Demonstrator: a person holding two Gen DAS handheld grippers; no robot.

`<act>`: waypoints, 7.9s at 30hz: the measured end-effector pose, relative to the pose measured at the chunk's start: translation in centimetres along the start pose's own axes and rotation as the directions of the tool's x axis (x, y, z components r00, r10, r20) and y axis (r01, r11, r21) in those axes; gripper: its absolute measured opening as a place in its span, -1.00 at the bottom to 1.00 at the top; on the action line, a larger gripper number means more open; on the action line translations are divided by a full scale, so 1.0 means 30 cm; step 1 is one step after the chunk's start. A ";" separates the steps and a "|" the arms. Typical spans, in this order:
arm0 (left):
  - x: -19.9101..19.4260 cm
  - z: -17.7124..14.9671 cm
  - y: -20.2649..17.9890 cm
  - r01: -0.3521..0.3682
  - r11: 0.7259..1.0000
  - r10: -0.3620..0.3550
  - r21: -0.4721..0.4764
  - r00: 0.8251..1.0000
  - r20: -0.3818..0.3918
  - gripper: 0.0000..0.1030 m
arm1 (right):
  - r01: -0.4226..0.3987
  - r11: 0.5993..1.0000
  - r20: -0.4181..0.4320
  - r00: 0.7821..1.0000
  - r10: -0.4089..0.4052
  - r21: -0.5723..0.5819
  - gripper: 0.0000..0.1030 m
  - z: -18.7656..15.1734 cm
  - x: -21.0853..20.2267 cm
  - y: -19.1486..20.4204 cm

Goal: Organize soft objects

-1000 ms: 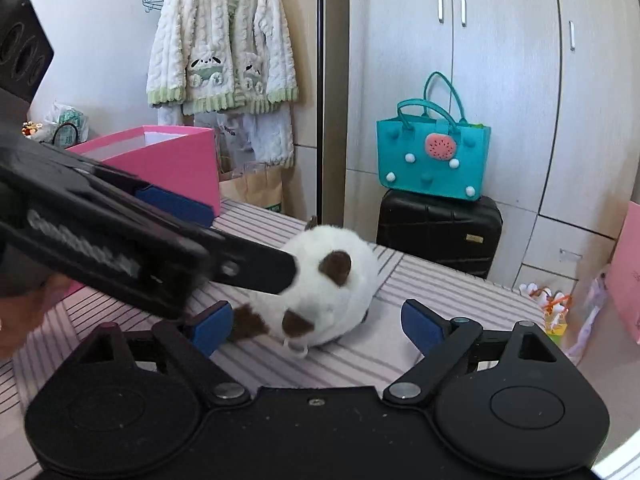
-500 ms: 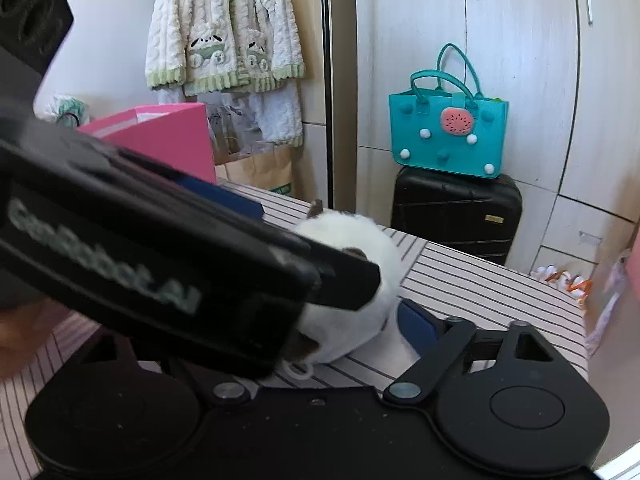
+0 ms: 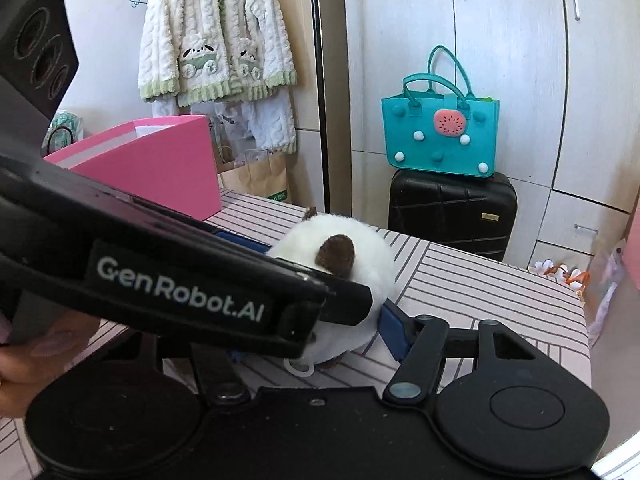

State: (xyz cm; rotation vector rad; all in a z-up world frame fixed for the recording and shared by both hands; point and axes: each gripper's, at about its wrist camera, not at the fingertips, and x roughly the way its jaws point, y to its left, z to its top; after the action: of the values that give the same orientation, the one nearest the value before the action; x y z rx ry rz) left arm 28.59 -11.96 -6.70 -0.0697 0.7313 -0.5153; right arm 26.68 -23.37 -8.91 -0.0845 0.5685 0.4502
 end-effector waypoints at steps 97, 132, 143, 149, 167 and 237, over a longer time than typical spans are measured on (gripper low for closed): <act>-0.557 0.068 0.825 -0.236 0.934 0.220 -0.266 0.971 -0.090 -0.10 | -0.332 0.875 -0.247 0.935 0.256 -0.351 0.23 0.530 0.388 0.802; -0.936 -0.010 0.372 -0.239 0.970 0.238 0.035 0.971 0.028 0.50 | -0.116 0.987 -0.064 0.992 0.110 -0.115 0.54 0.391 -0.325 0.607; -1.039 -0.117 0.212 -0.220 0.966 0.200 0.137 0.969 0.147 0.86 | -0.012 0.998 0.071 0.997 0.016 -0.063 0.69 0.274 -0.578 0.592; -1.058 -0.183 0.143 -0.210 0.964 0.178 0.165 0.966 0.189 0.95 | 0.034 0.997 0.092 0.995 -0.028 -0.072 0.80 0.227 -0.656 0.623; -1.078 -0.357 0.057 -0.331 0.942 0.306 0.054 0.915 0.263 1.00 | 0.280 0.957 0.123 0.950 -0.287 0.072 1.00 0.011 -0.814 0.640; -0.994 -0.467 -0.019 -0.432 0.901 0.406 0.034 0.868 0.286 1.00 | 0.463 0.868 0.184 0.851 -0.492 0.179 1.00 -0.148 -0.809 0.667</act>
State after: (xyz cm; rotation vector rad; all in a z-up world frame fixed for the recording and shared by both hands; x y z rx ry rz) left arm 0.52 3.27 1.47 0.1078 0.4296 -0.1157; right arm -2.40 -15.68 1.31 -0.0489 0.3327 -0.0684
